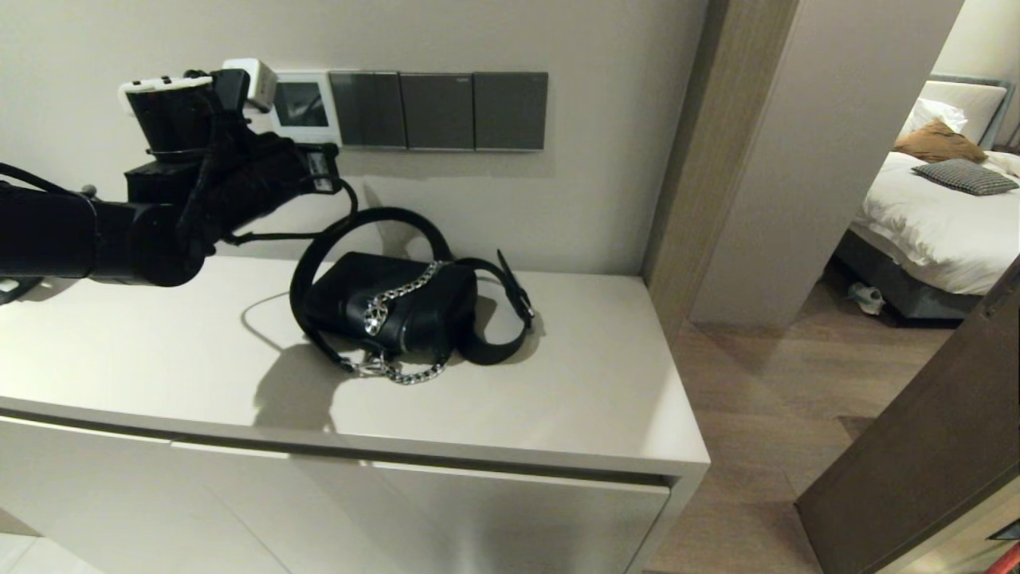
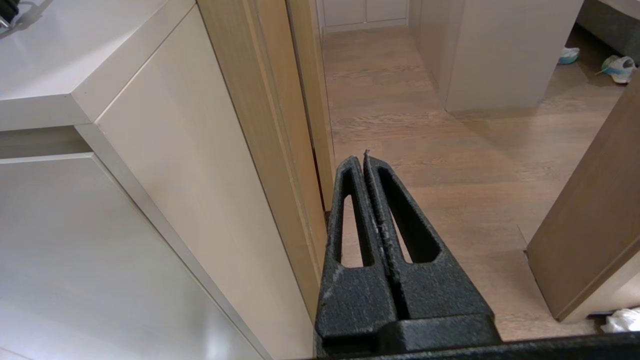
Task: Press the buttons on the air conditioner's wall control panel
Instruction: Turn on the central air conditioner
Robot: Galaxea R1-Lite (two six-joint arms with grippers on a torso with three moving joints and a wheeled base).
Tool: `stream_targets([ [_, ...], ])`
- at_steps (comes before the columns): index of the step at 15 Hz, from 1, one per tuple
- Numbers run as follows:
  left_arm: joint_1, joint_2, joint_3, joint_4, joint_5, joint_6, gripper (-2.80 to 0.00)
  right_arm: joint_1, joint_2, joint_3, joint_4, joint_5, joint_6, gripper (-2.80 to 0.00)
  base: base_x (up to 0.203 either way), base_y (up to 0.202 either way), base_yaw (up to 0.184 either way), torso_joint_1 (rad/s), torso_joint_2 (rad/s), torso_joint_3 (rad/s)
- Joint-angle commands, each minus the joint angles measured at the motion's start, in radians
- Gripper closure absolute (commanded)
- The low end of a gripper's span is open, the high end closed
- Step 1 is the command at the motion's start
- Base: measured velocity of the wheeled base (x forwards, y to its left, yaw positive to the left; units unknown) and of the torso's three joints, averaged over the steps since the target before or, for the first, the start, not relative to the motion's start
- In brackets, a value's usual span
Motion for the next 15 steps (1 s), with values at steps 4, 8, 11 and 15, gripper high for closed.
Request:
stream_targets([
  [4,0.004,0.044,-0.038,-0.006,0.000,-0.001,0.00,0.000,0.001,0.002,0.000,0.000,0.000,0.00,0.000,0.000,0.000,0.000,0.00,0.000],
  [8,0.004,0.043,-0.039,-0.007,0.000,-0.002,0.00,0.000,0.001,0.002,0.000,0.000,0.000,0.00,0.000,0.000,0.000,0.000,0.00,0.000],
  [11,0.003,0.026,-0.022,-0.008,0.000,-0.002,0.00,0.000,0.001,0.002,0.000,0.000,0.000,0.00,0.000,0.000,0.000,0.000,0.00,0.000],
  [15,0.003,-0.015,0.013,-0.018,0.000,-0.004,0.00,0.000,0.001,0.002,0.000,0.000,0.000,0.00,0.000,0.000,0.000,0.000,0.00,0.000],
])
